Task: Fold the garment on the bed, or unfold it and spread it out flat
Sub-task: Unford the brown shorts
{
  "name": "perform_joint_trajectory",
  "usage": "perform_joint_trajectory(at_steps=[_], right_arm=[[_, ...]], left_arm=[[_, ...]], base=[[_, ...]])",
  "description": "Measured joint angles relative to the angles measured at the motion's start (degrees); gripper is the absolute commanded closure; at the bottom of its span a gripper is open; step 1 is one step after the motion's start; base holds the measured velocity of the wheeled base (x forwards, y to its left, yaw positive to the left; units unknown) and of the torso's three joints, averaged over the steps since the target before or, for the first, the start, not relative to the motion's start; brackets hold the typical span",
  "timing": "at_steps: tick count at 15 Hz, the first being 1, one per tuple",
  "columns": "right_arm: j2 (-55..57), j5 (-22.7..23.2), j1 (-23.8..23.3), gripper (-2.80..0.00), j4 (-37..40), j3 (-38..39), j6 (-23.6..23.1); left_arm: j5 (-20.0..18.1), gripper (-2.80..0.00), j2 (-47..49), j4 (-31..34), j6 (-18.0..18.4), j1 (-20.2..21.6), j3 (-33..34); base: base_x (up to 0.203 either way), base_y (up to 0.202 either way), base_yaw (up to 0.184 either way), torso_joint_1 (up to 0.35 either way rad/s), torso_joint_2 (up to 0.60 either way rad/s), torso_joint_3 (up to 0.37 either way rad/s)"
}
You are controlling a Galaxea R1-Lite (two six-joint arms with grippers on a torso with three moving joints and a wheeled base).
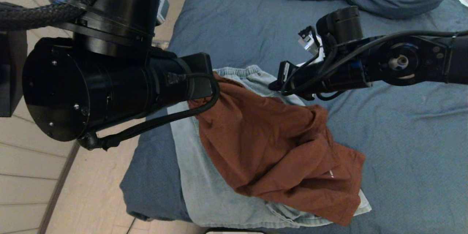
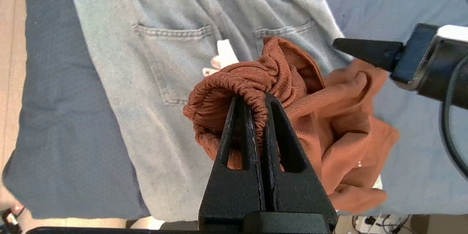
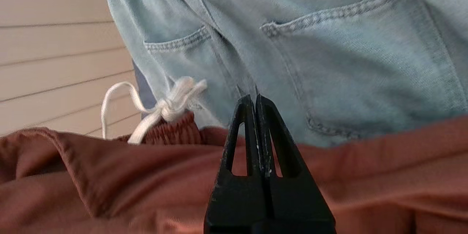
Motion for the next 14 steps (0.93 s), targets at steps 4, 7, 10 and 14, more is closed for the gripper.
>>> perform_joint_trajectory(at_steps=[4, 7, 10, 14], right_arm=[[0.52, 5.68, 1.15, 0.0, 1.88, 0.12, 2.23], [2.12, 7.18, 2.91, 0.0, 4.46, 0.33, 2.79], [0.67, 7.01, 1.16, 0.0, 7.36, -0.68, 1.69], [-6.57, 6.85, -10.82, 0.0, 14.88, 3.49, -5.27]], left_arm=[[-0.24, 0.0, -0.53, -2.21, -0.58, 0.17, 4.45], [-0.31, 0.0, -0.62, -3.25, -0.62, 0.46, 6.2], [-1.6, 0.0, -1.19, -6.24, -1.17, 2.09, 10.23], [-4.53, 0.0, -1.39, -8.93, -1.13, 3.45, 12.97]], base=[[0.0, 0.0, 0.0, 0.0, 0.0, 0.0], [0.0, 0.0, 0.0, 0.0, 0.0, 0.0], [0.0, 0.0, 0.0, 0.0, 0.0, 0.0], [0.0, 0.0, 0.0, 0.0, 0.0, 0.0]])
